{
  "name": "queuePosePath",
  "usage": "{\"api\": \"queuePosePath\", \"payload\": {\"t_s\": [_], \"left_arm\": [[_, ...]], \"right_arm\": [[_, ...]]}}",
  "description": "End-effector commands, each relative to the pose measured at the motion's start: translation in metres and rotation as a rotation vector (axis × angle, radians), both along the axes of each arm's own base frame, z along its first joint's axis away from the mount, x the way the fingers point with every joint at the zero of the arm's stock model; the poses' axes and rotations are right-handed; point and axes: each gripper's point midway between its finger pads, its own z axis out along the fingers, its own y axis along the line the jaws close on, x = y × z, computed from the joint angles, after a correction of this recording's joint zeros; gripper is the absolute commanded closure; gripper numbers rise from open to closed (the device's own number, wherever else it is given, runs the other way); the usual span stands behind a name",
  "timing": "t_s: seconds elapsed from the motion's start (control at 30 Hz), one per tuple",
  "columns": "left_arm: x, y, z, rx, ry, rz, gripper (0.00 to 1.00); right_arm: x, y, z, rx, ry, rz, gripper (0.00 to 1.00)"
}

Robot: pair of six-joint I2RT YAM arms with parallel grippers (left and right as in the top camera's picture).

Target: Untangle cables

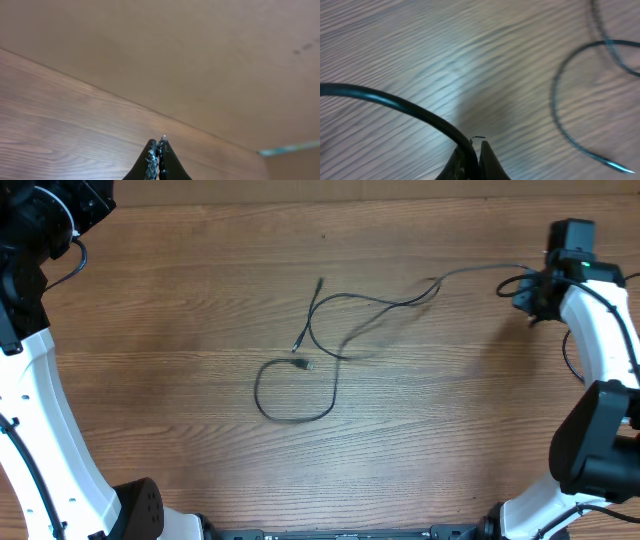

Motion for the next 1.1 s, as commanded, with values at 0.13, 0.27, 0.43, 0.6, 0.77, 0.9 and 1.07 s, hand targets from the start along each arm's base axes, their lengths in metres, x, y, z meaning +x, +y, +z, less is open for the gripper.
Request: {"api": "queuePosePath", "payload": {"t_s": [0.13,0.27,0.43,0.6,0.77,0.9,1.07], "left_arm": [[-0.003,0.021,0.004,0.087,-0.007,0.099,0.96],[0.0,0.02,-0.01,0.079,0.042,0.093,0.96],[0.008,0.019,-0.033,0.063,0.117,0.08,0.96],[0.013,0.016,-0.042,0.054,0.142,0.066,0.96],[0.015,0.006,-0.042,0.063,0.137,0.039,0.96],[0.015,0.004,-0.042,0.077,0.135,0.026,0.96],[0.015,0.004,-0.042,0.077,0.136,0.026,0.95]], "right_arm": [[-0.017,-0.046,0.005,0.064,-0.016,-0.127,0.96],[-0.015,-0.046,0.007,0.092,-0.029,-0.116,0.96],[-0.011,-0.036,0.007,0.093,-0.028,-0.094,0.96],[-0.01,-0.03,0.006,0.094,-0.023,-0.08,0.96],[-0.008,-0.025,0.006,0.122,-0.03,-0.067,0.96],[-0.008,-0.024,0.006,0.125,-0.03,-0.066,0.96],[-0.009,-0.024,0.006,0.126,-0.028,-0.066,0.96]]}}
